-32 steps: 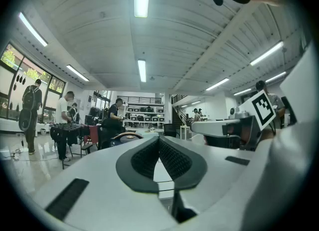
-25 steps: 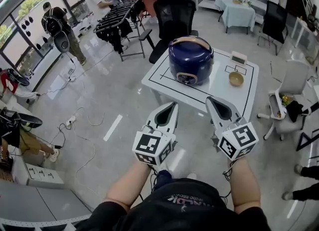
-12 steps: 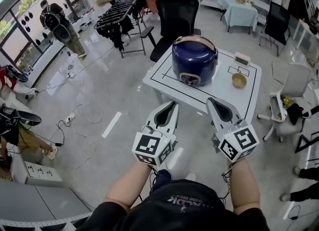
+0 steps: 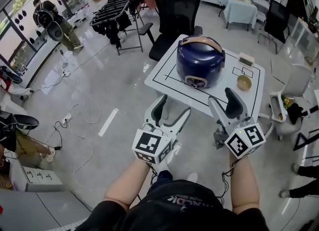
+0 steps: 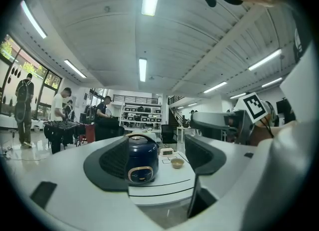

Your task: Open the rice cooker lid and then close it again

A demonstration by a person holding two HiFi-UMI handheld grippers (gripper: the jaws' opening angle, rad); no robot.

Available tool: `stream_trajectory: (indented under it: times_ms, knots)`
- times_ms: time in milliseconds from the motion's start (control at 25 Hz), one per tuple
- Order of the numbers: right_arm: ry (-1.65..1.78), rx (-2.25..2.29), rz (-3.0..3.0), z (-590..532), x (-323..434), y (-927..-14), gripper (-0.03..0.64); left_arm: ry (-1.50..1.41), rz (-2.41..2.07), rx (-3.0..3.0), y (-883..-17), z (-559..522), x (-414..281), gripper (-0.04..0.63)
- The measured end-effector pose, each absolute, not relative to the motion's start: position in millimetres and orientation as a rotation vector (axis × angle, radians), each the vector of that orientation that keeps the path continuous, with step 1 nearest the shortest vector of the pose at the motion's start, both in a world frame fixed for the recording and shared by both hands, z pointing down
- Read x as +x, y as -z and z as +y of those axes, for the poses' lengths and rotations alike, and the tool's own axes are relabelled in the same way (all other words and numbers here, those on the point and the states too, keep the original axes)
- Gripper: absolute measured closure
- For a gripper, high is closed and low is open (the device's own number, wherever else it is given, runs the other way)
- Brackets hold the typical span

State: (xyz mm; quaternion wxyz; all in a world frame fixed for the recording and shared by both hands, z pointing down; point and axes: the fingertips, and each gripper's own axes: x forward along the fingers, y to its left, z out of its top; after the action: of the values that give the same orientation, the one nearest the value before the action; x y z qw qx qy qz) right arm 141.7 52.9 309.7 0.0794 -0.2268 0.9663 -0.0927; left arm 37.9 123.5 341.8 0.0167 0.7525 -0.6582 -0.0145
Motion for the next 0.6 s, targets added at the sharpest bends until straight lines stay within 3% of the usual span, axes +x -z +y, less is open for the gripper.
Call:
stream_trajectory:
  times_ms: [600]
  knots:
    - [0.243,-0.836,2.877,14.1,42.9,-311.0,0.318,0.065,-1.919,2.436,-341.2,77.9,-67.6,0.256]
